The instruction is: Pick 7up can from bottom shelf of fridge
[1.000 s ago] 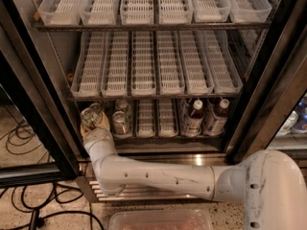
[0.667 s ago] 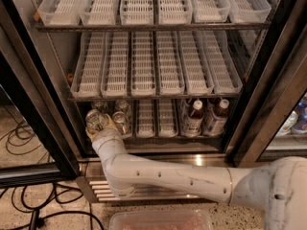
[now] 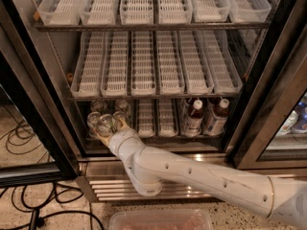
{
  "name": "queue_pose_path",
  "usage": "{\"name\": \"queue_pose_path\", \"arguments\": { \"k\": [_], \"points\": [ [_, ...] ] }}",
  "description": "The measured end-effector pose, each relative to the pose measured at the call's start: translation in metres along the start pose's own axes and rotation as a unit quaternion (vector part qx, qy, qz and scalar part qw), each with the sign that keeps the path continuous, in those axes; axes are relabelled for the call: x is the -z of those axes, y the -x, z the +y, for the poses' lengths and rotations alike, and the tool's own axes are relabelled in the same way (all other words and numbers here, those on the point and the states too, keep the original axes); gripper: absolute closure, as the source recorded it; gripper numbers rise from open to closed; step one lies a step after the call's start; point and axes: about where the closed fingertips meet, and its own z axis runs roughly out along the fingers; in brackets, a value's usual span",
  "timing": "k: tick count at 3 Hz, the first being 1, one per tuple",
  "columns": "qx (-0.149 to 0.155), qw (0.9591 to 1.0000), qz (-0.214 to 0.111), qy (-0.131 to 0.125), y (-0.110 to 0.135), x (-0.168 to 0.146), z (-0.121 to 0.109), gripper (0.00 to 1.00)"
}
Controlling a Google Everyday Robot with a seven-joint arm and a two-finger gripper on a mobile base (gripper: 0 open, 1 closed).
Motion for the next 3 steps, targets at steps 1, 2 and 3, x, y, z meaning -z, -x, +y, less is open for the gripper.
{"name": "queue_pose_path", "arguments": {
  "k": [1,2,3],
  "points": [
    [0.004,0.9992,0.028,0.029,-0.016,0.014,-0.032,1.0],
    [0.014,0.9968,0.054,0.057,-0.034,0.024,-0.061,1.0],
    [0.034,0.9925,0.065,0.098,-0.031,0.03,-0.07,1.0]
  ]
}}
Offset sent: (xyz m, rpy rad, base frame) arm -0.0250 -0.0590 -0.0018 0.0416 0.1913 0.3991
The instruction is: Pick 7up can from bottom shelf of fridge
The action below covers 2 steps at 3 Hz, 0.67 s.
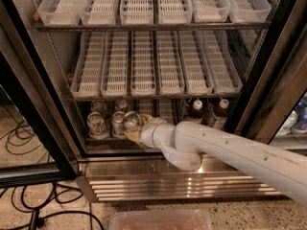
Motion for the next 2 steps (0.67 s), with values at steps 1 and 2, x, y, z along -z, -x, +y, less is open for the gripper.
{"name": "queue_pose_path", "arguments": {
  "k": [1,2],
  "points": [
    [0.011,0.9981,-0.001,0.06,0.012,0.0,0.023,1.0],
    [0.024,0.9909,-0.008,0.132,0.025,-0.006,0.058,1.0]
  ]
}}
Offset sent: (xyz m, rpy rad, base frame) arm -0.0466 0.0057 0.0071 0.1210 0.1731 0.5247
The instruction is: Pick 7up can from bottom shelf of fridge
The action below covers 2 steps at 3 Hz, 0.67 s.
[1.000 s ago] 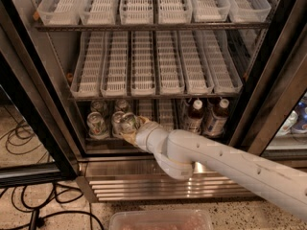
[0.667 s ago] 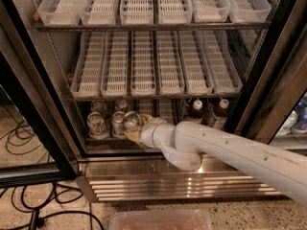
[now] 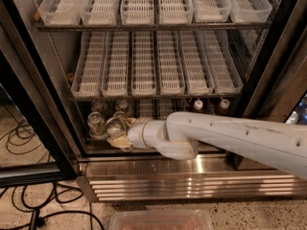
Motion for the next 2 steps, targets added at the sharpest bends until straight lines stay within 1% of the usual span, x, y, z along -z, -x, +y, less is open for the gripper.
{"name": "queue_pose_path", "arguments": {
  "k": [1,2],
  "points": [
    [-0.003,0.9998,-0.004,0.018,-0.0066,0.0015,-0.0027,1.0],
    [-0.003,0.9998,-0.004,0.017,-0.0067,0.0018,-0.003,1.0]
  ]
}}
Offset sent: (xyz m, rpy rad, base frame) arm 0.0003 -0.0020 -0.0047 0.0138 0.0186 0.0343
